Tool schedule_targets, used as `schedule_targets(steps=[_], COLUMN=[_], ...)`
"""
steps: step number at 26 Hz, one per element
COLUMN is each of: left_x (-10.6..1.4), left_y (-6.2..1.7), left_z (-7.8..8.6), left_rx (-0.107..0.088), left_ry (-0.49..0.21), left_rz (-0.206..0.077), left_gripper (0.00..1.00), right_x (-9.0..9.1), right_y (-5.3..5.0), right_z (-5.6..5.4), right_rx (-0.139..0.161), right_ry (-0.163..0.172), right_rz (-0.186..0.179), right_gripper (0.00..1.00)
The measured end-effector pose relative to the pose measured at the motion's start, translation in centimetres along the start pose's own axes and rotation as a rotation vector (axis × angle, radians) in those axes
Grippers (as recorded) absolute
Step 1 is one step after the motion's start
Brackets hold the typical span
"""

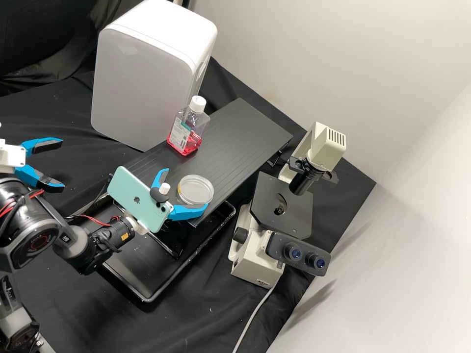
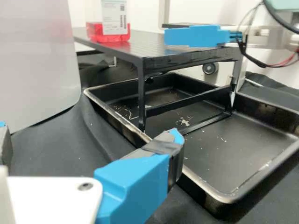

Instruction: Place the lid on the petri dish

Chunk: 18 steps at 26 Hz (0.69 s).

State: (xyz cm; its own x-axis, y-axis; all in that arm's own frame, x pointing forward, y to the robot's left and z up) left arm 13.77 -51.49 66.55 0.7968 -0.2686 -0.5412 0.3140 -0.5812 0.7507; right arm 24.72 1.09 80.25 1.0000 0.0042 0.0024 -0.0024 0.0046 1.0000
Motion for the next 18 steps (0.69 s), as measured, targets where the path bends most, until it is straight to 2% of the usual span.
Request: schedule_targets(steps=[3, 5, 11, 13, 16, 18], left_x=[-0.2, -0.2, -0.4, -0.4, -0.4, -0.4], left_y=[0.46, 0.57, 0.63, 0.63, 0.63, 0.63], left_z=[0.4, 0.5, 0.5, 0.5, 0.5, 0.5], left_rx=[0.006, 0.008, 0.007, 0.007, 0.007, 0.007], left_ry=[-0.040, -0.052, -0.053, -0.053, -0.053, -0.053], left_rz=[0.018, 0.022, 0.025, 0.025, 0.025, 0.025], left_gripper=[1.00, 1.00, 1.00, 1.00, 1.00, 1.00], right_x=[-0.6, -0.9, -2.3, -2.8, -3.4, -3.7], right_y=[-0.1, -0.1, 0.4, 0.7, 1.1, 1.4], right_z=[0.1, 0.1, -0.4, -0.4, -0.1, 0.0], right_rx=[-0.013, -0.010, -0.005, 0.014, 0.068, 0.088], right_ry=[-0.023, -0.035, -0.021, -0.017, -0.021, -0.026], right_rz=[0.024, 0.030, 0.055, 0.064, 0.080, 0.093], right_gripper=[1.00, 1.00, 1.00, 1.00, 1.00, 1.00])
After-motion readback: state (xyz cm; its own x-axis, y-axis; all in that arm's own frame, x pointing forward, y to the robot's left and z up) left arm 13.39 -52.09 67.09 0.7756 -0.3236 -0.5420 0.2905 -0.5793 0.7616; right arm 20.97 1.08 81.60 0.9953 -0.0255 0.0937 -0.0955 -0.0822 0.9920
